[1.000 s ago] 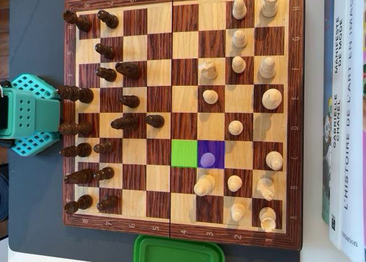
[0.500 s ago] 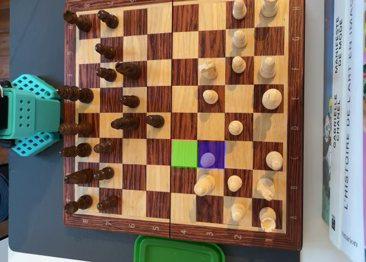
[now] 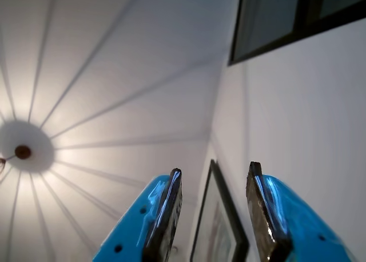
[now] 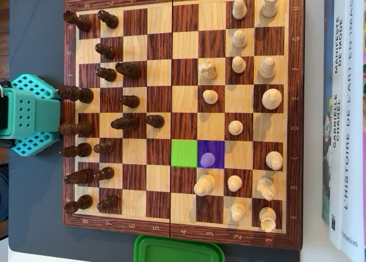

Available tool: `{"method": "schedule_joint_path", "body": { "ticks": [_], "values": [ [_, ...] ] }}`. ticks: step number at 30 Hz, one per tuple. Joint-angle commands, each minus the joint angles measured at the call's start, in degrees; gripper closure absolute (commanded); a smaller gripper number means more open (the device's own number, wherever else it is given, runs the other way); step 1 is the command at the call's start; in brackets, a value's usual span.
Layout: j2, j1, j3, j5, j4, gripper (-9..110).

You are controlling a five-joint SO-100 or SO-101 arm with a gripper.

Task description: Play chess

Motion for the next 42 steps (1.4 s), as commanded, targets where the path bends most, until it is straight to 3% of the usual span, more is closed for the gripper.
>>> {"method": "schedule_joint_path", "body": {
  "ticks": [1,22,33,42],
  "values": [
    [-0.5,-0.3,1.1,0.4,4.7,85],
    [-0.6,-0.3,-0.2,-0.3,56.4,85],
    [-1.0,0.4,-17.7,-9.1,99.3,84],
    [-7.6,1.7,-33.3,-9.7,140.4,84]
  ]
}}
